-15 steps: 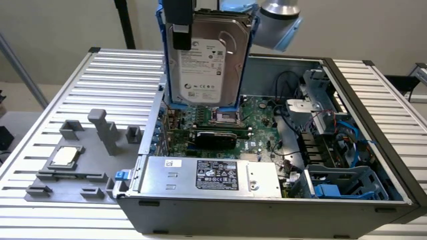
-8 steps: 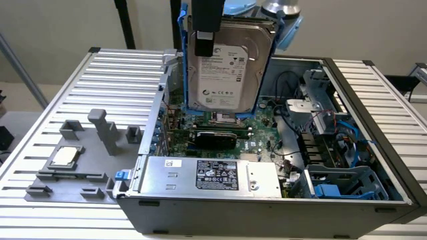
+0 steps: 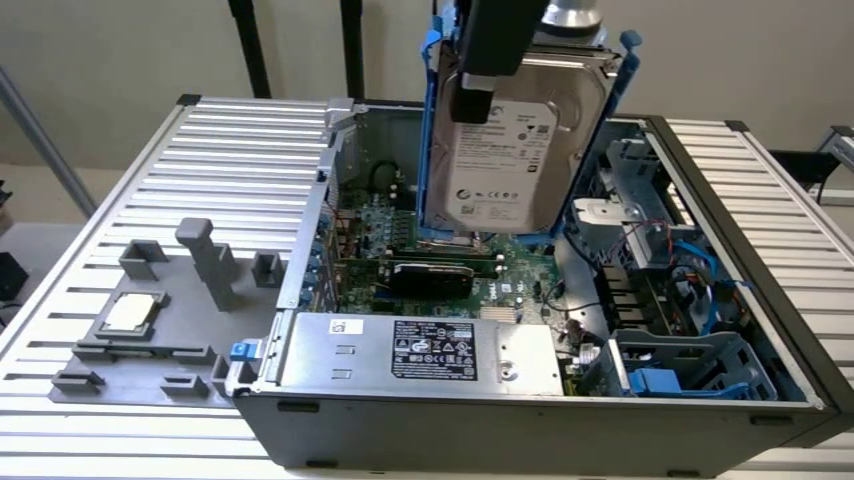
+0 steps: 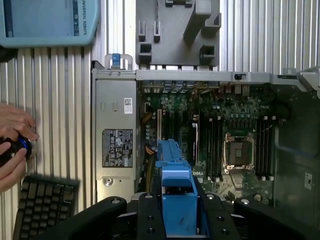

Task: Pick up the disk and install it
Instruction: 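Pick up the disk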

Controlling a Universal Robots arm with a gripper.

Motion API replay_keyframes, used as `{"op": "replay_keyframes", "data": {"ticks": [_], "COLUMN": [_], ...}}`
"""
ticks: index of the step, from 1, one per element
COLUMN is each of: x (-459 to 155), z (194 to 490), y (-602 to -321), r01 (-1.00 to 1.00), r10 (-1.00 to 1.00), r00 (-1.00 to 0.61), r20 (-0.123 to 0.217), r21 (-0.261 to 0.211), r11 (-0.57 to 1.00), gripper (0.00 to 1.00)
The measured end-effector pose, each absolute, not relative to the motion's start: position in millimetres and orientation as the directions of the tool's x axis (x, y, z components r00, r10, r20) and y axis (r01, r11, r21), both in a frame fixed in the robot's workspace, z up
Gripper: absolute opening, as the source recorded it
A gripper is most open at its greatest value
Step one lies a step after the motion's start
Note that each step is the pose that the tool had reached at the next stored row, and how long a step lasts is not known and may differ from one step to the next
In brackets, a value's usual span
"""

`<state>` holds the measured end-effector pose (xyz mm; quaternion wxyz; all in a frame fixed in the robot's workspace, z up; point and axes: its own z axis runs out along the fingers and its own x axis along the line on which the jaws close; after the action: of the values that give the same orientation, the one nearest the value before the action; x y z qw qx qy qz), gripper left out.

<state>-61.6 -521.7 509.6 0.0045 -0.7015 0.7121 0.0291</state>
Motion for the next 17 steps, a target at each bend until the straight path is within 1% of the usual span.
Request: {"op": "replay_keyframes", "data": {"ticks": [17], "x": [11], "z": [510], "y": [-546], "r01": [-0.999], "r10": [-0.998], "r00": [-0.016], "r20": [-0.053], "r21": [0.035], "r11": [0.014], "gripper": [0.33]}}
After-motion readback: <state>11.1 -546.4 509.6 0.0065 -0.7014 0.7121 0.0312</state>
